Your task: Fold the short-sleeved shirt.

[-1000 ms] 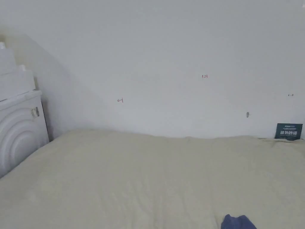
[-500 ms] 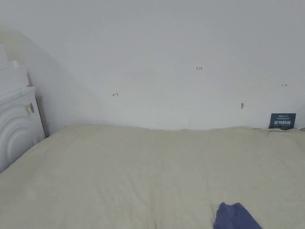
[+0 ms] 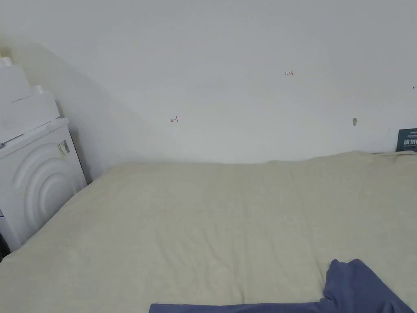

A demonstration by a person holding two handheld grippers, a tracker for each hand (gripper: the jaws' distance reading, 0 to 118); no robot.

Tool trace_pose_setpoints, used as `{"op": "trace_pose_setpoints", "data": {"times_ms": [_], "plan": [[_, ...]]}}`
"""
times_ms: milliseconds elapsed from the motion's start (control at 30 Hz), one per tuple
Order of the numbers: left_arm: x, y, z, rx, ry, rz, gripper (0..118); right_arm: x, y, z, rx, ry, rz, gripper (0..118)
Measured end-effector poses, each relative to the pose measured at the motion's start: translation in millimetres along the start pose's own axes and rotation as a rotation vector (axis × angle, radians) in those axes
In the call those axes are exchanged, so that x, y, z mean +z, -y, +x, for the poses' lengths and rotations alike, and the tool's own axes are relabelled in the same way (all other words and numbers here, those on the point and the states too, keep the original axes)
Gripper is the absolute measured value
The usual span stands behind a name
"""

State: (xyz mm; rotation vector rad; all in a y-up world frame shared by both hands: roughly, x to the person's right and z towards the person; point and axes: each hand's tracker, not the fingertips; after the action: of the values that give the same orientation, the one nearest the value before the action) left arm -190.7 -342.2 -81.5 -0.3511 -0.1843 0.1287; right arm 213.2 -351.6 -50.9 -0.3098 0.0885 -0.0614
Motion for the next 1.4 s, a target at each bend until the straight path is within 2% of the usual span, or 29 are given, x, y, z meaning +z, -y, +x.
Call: {"op": "trace_pose_setpoints", "data": {"times_ms": [100, 167, 233, 267, 400, 500, 633, 733, 933, 1000, 1033, 1067, 1133, 1200, 1267, 1333, 1400], "plan": [[-18, -4, -12, -0.033, -0.013, -0.042, 0, -3, 2, 5, -0.044, -0.016, -0.016, 0], [-44, -13, -24, -0.033, -0.028, -0.084, 10, -7, 6, 10, -0.107, -0.058, -0.025, 0], [-75, -19, -35, -0.017, -0.071, -0.107, 29, -12, 9, 14, -0.164, -0.058, -0.039, 0], [-94, -22, -43, -0.005, -0.073, -0.123, 29, -14, 11, 16, -0.173, -0.061, -0.043, 0], [-183, -32, -70, -0.040, -0.077, -0.279, 41, -22, 18, 23, -0.142, -0.054, -0.086, 0], [-257, -31, -86, -0.096, -0.068, -0.449, 56, -31, 23, 25, -0.132, -0.049, -0.131, 0], [-331, -14, -103, -0.079, -0.101, -0.635, 62, -43, 30, 30, -0.157, -0.030, -0.191, 0], [-360, -1, -108, -0.117, -0.116, -0.671, 72, -50, 33, 33, -0.153, -0.023, -0.228, 0], [-388, 17, -106, -0.121, -0.090, -0.750, 76, -64, 37, 40, -0.154, -0.004, -0.279, 0], [-386, 19, -105, -0.127, -0.107, -0.733, 74, -65, 38, 39, -0.151, -0.005, -0.290, 1], [-384, 18, -103, -0.123, -0.117, -0.727, 67, -65, 38, 38, -0.148, -0.006, -0.294, 1], [-382, 19, -101, -0.134, -0.125, -0.718, 51, -65, 39, 38, -0.149, -0.008, -0.297, 1], [-372, 21, -93, -0.161, -0.114, -0.675, 3, -66, 43, 38, -0.160, -0.014, -0.306, 1], [-371, 27, -81, -0.163, -0.086, -0.686, 3, -68, 45, 39, -0.166, -0.015, -0.311, 1], [-374, 36, -73, -0.285, -0.125, -0.682, 3, -71, 45, 42, -0.167, -0.008, -0.315, 2], [-379, 36, -77, -0.237, -0.127, -0.701, 3, -77, 40, 49, -0.158, 0.006, -0.306, 3], [-385, 35, -82, -0.200, -0.128, -0.719, 3, -91, 26, 63, -0.084, 0.030, -0.292, 12]]}}
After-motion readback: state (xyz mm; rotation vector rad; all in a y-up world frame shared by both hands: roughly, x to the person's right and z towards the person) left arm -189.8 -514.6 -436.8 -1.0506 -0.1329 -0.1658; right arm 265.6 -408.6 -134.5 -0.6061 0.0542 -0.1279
